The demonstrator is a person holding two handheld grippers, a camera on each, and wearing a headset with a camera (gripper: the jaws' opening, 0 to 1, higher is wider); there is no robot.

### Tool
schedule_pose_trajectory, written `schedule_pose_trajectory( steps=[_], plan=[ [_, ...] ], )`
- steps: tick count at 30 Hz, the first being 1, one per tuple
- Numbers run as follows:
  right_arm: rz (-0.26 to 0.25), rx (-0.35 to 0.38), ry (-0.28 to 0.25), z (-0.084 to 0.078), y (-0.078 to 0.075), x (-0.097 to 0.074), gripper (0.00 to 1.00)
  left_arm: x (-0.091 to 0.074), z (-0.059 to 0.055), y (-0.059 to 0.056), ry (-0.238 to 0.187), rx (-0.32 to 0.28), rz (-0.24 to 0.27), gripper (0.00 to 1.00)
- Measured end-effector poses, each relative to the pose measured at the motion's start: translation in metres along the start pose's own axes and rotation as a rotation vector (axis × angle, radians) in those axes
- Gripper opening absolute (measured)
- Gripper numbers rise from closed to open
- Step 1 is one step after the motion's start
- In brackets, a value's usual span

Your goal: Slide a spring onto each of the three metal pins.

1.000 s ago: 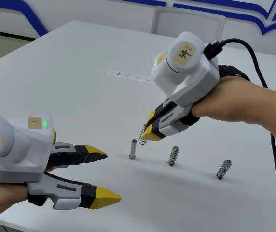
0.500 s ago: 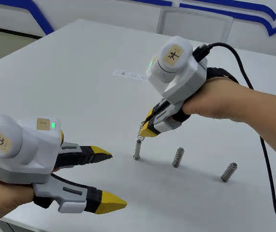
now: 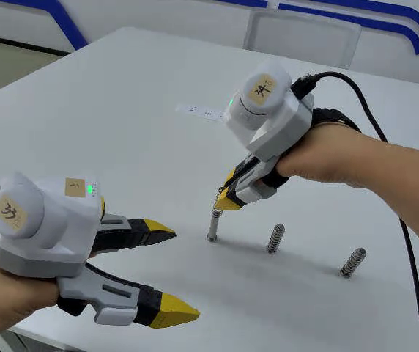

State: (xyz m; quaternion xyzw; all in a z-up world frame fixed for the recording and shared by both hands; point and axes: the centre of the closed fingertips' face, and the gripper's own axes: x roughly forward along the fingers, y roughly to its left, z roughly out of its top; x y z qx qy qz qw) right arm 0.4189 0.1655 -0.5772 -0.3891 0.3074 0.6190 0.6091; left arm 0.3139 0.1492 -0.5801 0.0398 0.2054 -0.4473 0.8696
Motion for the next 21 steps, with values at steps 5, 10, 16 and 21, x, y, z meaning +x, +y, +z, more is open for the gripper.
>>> schedule_pose_trajectory(
  steps=[5,10,16,21],
  plan=[
    [0.006,0.006,0.000,0.001,0.000,0.001,0.12,0.000,-0.001,0.000,0.000,-0.003,0.002,0.71],
    [0.012,0.007,0.005,0.000,0.002,0.004,0.12,0.000,-0.002,0.001,0.002,-0.004,0.002,0.70],
    [0.016,0.017,0.014,-0.003,0.000,0.009,0.12,-0.001,-0.002,0.001,0.001,-0.007,0.002,0.69],
    [0.019,0.037,0.022,-0.008,-0.001,0.018,0.12,0.000,-0.003,0.001,0.003,-0.007,0.001,0.69]
  ],
)
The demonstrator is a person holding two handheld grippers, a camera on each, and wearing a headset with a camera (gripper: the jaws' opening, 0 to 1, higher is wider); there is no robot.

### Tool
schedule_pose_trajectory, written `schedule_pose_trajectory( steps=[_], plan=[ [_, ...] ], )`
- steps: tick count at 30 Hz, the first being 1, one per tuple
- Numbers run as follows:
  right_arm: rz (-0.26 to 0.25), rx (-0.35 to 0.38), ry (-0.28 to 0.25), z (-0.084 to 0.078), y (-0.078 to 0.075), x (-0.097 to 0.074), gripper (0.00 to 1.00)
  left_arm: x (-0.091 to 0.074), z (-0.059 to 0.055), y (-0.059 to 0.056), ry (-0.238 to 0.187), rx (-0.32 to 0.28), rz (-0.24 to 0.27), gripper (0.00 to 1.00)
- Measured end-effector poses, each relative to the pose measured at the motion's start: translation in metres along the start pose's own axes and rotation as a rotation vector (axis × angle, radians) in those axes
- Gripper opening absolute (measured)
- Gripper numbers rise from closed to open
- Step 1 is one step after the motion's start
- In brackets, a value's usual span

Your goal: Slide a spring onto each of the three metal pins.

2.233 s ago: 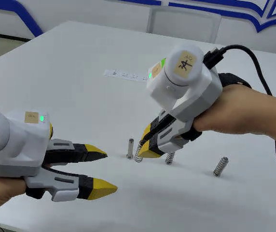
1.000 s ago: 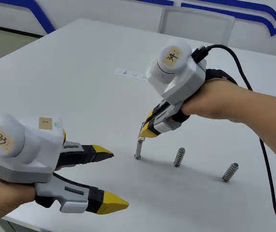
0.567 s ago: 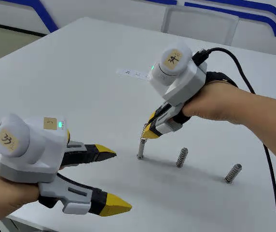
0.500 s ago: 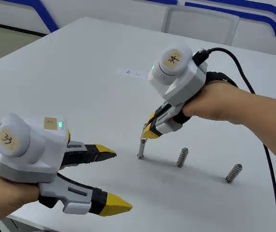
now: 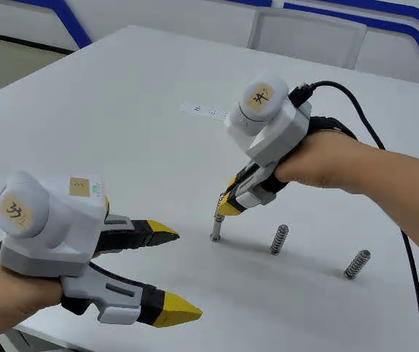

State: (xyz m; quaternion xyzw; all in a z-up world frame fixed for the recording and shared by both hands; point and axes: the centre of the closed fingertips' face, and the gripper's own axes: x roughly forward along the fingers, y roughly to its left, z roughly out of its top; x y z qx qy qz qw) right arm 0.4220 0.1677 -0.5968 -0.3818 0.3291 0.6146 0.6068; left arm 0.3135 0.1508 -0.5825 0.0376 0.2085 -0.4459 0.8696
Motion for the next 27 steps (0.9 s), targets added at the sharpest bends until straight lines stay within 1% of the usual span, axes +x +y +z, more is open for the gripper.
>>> schedule_pose_trajectory(
  steps=[16,22,27],
  plan=[
    [-0.004,0.063,0.009,-0.012,0.000,0.024,0.12,0.000,-0.002,0.001,0.004,-0.007,0.000,0.68],
    [-0.008,0.077,0.010,-0.014,0.000,0.029,0.12,0.000,-0.002,0.000,0.007,-0.007,0.000,0.68],
    [-0.010,0.076,0.020,-0.018,-0.002,0.037,0.12,0.000,-0.001,0.000,0.007,-0.009,0.001,0.68]
  ],
)
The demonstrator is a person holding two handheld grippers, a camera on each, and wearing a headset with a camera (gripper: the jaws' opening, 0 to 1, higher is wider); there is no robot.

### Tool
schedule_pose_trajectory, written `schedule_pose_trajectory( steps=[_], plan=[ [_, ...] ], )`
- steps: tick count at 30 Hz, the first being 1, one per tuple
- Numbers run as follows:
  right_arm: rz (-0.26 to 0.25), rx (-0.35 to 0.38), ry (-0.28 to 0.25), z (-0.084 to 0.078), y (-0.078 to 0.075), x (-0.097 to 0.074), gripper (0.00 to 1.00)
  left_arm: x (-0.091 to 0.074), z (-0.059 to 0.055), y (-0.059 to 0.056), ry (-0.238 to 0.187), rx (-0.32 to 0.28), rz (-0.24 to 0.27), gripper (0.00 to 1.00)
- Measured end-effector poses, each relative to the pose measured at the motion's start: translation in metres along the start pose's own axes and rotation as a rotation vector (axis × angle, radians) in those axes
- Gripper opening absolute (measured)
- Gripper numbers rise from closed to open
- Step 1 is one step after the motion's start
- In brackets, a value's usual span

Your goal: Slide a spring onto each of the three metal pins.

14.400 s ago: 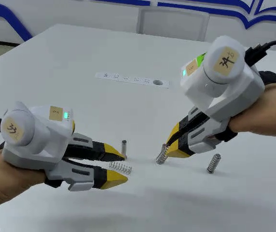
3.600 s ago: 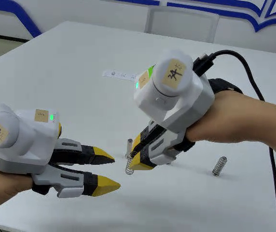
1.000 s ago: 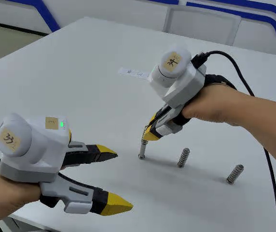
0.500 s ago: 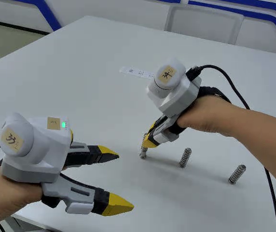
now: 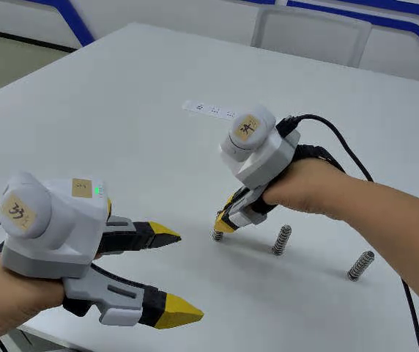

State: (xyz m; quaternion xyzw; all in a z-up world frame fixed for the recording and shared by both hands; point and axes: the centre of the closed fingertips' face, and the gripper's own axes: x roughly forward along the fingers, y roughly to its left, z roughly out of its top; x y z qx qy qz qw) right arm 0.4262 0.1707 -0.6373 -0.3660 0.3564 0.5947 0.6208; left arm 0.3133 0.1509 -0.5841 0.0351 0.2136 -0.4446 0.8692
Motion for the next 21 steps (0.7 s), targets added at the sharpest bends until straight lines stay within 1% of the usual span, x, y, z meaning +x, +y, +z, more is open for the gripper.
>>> schedule_pose_trajectory(
  steps=[2,9,13,21],
  plan=[
    [-0.001,0.010,-0.010,0.0015,-0.0015,0.0006,0.12,-0.0001,0.0002,-0.0002,0.000,-0.002,0.001,0.67],
    [-0.001,0.015,-0.008,0.0015,-0.0034,0.0026,0.13,0.0000,0.0011,-0.0007,-0.001,-0.004,0.001,0.67],
    [-0.002,0.015,-0.011,0.0012,-0.0033,0.0035,0.18,0.0000,0.0010,-0.0010,-0.001,-0.005,0.001,0.67],
    [-0.008,0.025,-0.013,-0.0040,-0.0035,-0.0005,0.21,0.0001,0.0012,-0.0010,-0.001,-0.005,0.000,0.67]
  ],
)
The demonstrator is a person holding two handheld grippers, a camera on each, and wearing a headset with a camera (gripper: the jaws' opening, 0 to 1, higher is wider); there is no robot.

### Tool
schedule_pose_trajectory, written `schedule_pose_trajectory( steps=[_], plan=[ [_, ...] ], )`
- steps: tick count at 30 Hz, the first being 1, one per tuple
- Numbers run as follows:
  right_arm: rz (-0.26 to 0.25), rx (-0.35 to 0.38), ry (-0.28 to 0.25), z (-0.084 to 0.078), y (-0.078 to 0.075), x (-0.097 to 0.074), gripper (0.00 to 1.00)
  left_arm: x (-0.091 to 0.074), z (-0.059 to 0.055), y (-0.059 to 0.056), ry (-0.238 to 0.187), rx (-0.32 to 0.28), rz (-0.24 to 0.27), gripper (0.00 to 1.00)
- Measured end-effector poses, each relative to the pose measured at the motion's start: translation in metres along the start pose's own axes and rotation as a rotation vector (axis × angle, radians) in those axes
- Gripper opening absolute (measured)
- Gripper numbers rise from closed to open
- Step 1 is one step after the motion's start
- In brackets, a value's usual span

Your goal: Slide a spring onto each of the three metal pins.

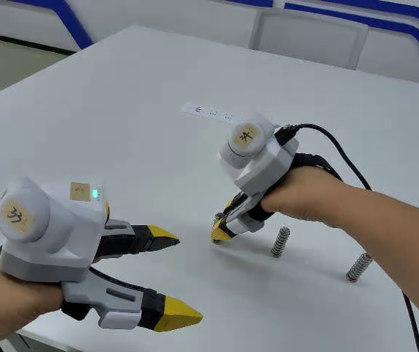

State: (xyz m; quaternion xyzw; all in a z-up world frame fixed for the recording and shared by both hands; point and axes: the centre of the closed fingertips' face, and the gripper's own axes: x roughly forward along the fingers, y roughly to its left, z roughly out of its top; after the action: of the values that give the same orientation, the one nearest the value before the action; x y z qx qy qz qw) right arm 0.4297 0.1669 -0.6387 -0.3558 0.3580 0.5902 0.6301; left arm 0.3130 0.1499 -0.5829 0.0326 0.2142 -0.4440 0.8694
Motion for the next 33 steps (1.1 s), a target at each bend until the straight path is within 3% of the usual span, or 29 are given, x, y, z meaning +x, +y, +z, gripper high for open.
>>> schedule_pose_trajectory(
  steps=[16,33],
  plan=[
    [-0.036,0.023,-0.033,-0.007,-0.002,-0.022,0.24,0.000,-0.001,0.001,0.001,0.002,0.001,0.67],
    [-0.079,0.027,-0.083,-0.015,0.007,-0.050,0.25,0.002,0.000,-0.001,0.002,0.006,-0.006,0.67]
  ],
)
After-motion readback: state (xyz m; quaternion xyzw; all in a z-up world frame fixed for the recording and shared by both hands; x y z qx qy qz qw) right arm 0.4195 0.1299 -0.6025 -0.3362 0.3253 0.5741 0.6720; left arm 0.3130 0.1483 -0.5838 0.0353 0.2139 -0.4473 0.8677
